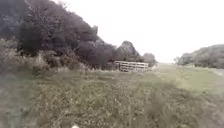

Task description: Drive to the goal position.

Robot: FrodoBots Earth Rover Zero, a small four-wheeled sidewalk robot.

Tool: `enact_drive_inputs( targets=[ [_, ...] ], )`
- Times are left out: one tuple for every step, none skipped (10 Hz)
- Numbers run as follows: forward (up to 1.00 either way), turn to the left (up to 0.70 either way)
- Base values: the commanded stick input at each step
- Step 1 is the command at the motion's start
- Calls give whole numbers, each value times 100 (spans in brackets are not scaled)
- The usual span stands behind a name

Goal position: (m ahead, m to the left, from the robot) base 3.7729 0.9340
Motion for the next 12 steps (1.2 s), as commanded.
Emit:
enact_drive_inputs(
  targets=[
    [70, -14],
    [70, -14],
    [70, -14],
    [70, -14],
    [70, -14],
    [70, -14],
    [70, -14],
    [70, -14],
    [70, -14],
    [70, -14],
    [70, -14],
    [70, -14]
  ],
)
